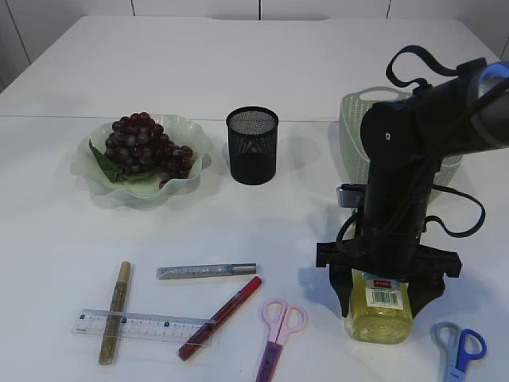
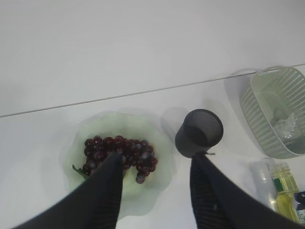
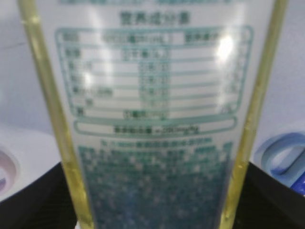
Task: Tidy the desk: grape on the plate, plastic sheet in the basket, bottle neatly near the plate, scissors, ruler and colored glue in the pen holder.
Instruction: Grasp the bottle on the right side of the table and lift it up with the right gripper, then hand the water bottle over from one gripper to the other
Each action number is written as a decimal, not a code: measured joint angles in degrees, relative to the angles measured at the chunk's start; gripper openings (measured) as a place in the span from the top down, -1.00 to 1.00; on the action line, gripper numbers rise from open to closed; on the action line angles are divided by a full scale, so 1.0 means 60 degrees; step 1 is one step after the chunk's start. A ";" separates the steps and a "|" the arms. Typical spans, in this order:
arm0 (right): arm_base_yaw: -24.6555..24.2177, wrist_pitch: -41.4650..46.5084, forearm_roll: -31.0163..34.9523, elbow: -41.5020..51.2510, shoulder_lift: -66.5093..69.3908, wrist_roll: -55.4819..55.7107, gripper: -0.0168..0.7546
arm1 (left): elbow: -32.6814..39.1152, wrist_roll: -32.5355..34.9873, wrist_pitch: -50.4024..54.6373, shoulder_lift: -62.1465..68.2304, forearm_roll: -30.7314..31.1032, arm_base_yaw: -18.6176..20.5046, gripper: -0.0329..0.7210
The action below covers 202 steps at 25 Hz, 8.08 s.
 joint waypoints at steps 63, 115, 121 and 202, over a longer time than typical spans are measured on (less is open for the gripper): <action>0.0269 -0.1972 0.3806 0.2452 -0.6293 -0.8381 -0.27 | 0.0000 0.0006 0.0000 0.0000 0.0447 0.0000 0.00; 0.0269 -0.1040 1.0885 0.3379 -0.7569 -1.7314 -0.27 | 1.0601 1.2023 -0.4735 -0.4262 -1.0489 0.1234 0.12; 0.0269 -0.0863 1.1051 0.3379 -0.7569 -1.7443 -0.27 | 1.1666 1.4674 -0.1608 -0.4222 -1.3491 0.2905 0.12; -0.2003 0.0945 1.4890 0.3379 -0.4152 -2.0442 -0.27 | 1.2484 1.5637 -0.0962 -0.1720 -1.5802 0.0374 -0.66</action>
